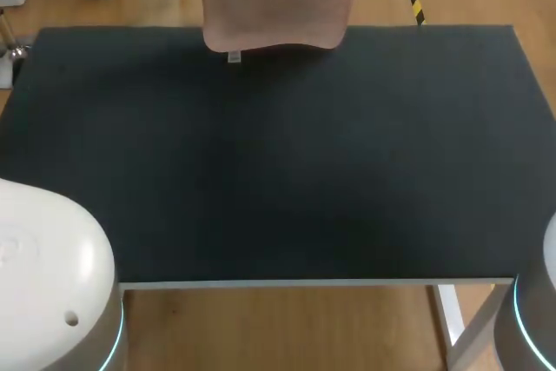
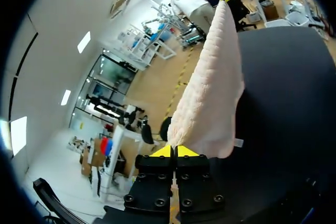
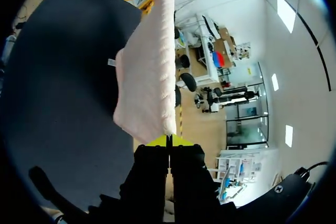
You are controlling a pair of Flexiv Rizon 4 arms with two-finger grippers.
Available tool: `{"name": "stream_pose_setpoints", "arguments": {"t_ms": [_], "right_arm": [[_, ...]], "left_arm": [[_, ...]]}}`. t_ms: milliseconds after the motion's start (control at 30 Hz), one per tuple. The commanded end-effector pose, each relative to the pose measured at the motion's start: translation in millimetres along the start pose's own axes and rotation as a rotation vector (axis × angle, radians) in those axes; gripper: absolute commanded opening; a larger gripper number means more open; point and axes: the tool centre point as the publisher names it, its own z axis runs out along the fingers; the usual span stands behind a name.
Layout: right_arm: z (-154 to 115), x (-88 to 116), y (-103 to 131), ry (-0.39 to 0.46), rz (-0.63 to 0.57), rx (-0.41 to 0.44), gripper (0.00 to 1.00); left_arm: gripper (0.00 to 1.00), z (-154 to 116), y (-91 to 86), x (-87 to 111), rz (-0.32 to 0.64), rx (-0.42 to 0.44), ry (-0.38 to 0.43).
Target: Fold the towel
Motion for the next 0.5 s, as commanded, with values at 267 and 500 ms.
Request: {"name": "stream_pose_setpoints", "arguments": {"t_ms": [267, 500], "right_arm": [[-34.5, 89.0, -1.0, 0.141, -0.007, -0.040, 0.00], [-27.9, 137.2, -1.5, 0.263, -0.006, -0.044, 0.00]], "left_arm": [[0.00, -55.3, 19.1, 88.0, -0.034, 0.012, 0.135], [0.00, -58.8, 32.3, 135.6, -0.099, -0.018, 0.256]]}}
